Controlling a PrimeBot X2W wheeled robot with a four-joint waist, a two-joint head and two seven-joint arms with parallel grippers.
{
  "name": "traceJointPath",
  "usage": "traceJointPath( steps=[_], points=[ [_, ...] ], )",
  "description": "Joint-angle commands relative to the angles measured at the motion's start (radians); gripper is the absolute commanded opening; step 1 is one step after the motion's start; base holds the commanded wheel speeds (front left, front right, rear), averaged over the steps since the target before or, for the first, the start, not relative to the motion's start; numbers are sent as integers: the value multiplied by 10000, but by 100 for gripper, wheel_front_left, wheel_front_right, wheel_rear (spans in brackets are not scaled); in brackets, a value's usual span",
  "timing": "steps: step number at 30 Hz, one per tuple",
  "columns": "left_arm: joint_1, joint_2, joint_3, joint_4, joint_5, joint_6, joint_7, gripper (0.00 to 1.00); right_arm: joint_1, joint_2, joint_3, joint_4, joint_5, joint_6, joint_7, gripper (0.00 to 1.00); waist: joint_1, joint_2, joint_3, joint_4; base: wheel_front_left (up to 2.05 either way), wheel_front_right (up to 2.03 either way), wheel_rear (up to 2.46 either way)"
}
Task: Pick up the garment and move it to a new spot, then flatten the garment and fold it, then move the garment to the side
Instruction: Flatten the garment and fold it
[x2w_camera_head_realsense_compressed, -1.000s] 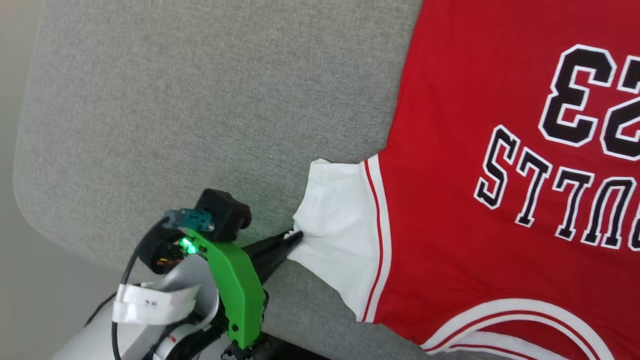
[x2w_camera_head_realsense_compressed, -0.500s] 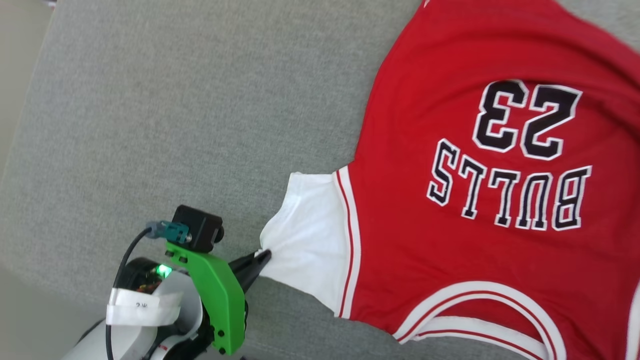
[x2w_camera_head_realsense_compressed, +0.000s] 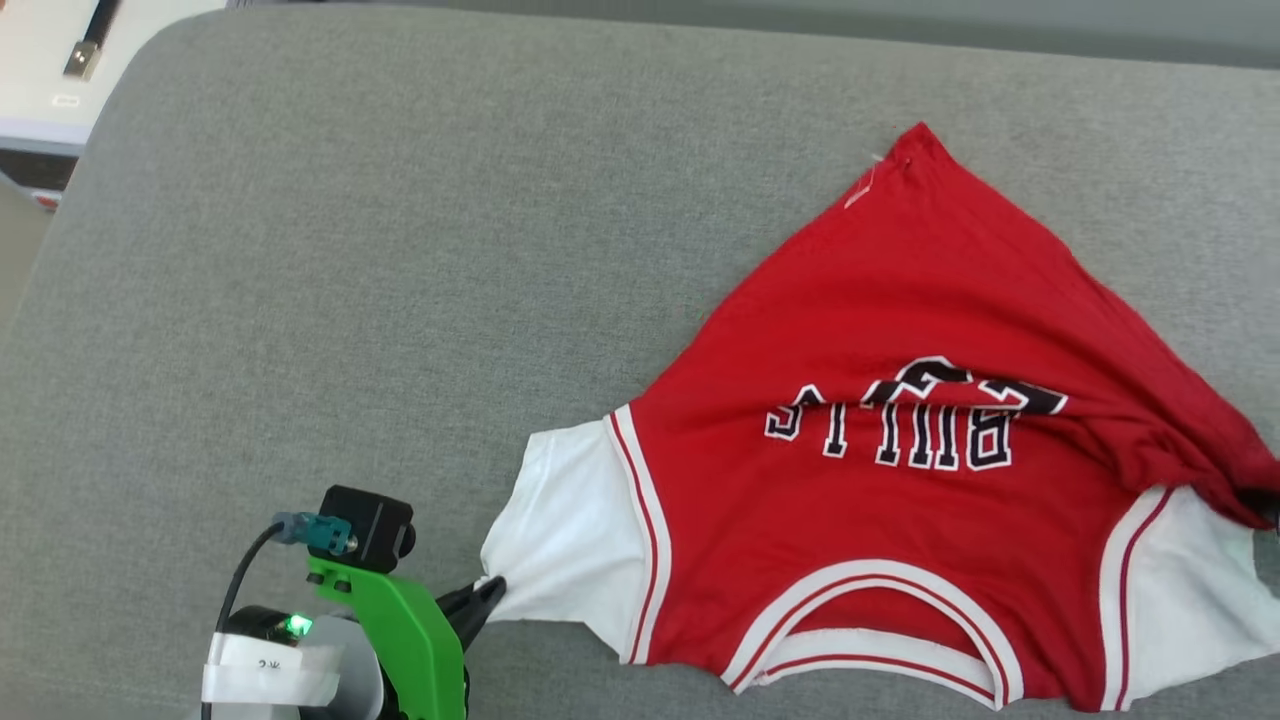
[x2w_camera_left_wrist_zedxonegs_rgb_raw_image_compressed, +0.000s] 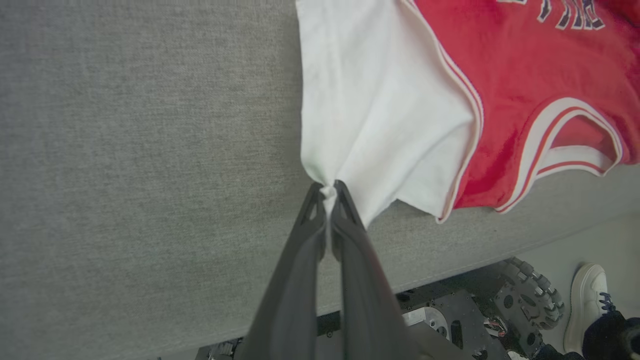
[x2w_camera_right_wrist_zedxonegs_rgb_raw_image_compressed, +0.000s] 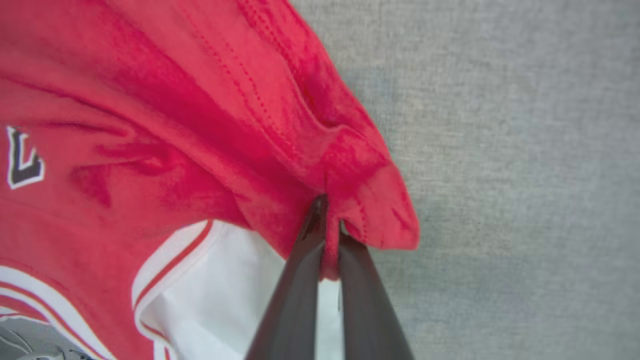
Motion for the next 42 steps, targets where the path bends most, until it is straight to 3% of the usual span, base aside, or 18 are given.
traceJointPath(
  steps=[1, 11, 18, 20, 27, 34, 42],
  points=[
    [172, 55, 46, -12, -53, 76, -70, 0, 431, 109, -141, -131, 92, -11, -120, 0, 1, -1, -716, -600, 0, 0, 0],
    [493, 43, 6, -62, -183, 135, -148, 0, 2529, 654, -840, -1019, 194, -11, -452, 0, 1, -1, -992, -701, 0, 0, 0],
    [417, 65, -33, -80, -142, 77, -141, 0, 2967, 860, -858, -1146, 121, -11, -526, 0, 1, -1, -947, -710, 0, 0, 0],
    [393, 80, -38, -105, -139, 69, -121, 0, 2911, 800, -753, -1271, 64, -11, -504, 100, 1, -1, -886, -711, 0, 0, 0],
    [283, 126, -22, -246, -57, 84, -130, 0, 2204, 414, -338, -2410, 441, -11, 183, 100, 1, -1, -675, -598, 0, 0, 0],
    [-86, 117, -89, -621, 141, -5, -67, 0, 351, 265, 189, -3614, 683, -11, 1294, 100, 1, -1, -66, -102, 0, 0, 0],
    [-570, -100, -190, -735, 343, -183, -138, 0, -2077, 440, 1016, -3032, -127, -11, 2210, 100, 1, -1, 964, 689, 0, 0, 0]
  ],
)
